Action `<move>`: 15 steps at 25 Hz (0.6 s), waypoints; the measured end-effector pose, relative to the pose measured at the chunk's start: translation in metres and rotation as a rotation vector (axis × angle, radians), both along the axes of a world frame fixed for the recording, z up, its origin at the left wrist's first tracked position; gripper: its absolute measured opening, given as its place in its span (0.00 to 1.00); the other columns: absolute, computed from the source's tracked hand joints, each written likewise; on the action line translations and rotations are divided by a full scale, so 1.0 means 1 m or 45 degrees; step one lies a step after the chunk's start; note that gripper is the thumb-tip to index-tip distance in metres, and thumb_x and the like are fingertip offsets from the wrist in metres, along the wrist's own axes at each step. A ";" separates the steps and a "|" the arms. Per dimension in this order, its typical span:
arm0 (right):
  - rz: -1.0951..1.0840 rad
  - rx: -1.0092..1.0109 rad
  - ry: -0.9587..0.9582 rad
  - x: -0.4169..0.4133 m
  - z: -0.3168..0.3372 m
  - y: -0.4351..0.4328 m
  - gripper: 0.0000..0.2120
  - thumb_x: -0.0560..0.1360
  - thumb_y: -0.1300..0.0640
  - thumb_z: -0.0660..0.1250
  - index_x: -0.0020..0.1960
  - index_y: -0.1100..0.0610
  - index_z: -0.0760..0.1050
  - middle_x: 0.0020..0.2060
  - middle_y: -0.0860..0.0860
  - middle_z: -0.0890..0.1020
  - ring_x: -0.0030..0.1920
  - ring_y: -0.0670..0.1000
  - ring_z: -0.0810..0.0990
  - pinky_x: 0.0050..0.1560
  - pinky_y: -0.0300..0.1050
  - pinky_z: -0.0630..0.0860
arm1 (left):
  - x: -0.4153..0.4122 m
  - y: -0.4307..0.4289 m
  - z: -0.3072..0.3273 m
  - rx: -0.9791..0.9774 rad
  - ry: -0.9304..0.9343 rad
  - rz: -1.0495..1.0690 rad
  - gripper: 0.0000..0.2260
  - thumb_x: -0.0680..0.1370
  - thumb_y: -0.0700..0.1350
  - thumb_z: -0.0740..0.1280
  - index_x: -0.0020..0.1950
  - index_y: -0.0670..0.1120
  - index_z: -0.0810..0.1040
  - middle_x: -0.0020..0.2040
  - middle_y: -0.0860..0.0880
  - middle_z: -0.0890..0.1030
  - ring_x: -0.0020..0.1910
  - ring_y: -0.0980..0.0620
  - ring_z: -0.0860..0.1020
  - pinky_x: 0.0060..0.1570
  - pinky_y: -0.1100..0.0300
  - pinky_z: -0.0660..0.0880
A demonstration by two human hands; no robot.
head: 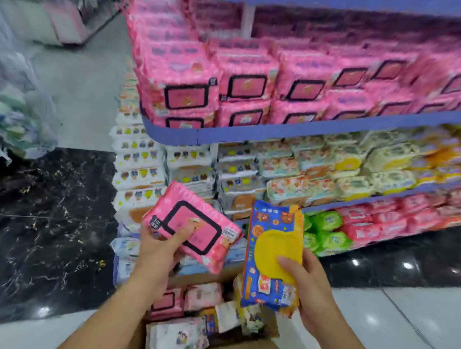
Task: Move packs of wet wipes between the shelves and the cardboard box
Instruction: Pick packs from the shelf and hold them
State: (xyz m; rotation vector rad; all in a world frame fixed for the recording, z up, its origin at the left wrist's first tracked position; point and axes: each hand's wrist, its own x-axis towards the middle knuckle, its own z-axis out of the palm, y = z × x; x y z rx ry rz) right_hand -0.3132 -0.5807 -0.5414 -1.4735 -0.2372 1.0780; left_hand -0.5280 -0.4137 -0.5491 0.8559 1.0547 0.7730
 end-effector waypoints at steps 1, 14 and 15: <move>-0.013 0.023 -0.023 0.008 0.021 -0.001 0.29 0.62 0.57 0.79 0.61 0.59 0.76 0.52 0.59 0.86 0.46 0.62 0.87 0.39 0.54 0.84 | 0.011 0.005 0.023 0.055 -0.027 -0.037 0.38 0.60 0.50 0.81 0.66 0.52 0.69 0.57 0.42 0.85 0.48 0.44 0.85 0.37 0.55 0.82; -0.023 0.357 -0.103 0.254 0.157 -0.013 0.14 0.77 0.59 0.69 0.63 0.58 0.76 0.52 0.57 0.87 0.48 0.62 0.87 0.45 0.58 0.84 | 0.259 -0.038 0.158 0.006 -0.477 0.036 0.19 0.81 0.57 0.64 0.56 0.42 0.82 0.47 0.40 0.85 0.45 0.40 0.83 0.37 0.48 0.83; -0.023 0.354 -0.100 0.277 0.162 -0.017 0.15 0.77 0.59 0.68 0.63 0.58 0.76 0.52 0.57 0.87 0.48 0.62 0.87 0.46 0.59 0.84 | 0.281 -0.045 0.160 -0.008 -0.451 0.035 0.19 0.81 0.56 0.63 0.55 0.42 0.83 0.46 0.40 0.85 0.44 0.41 0.82 0.37 0.49 0.82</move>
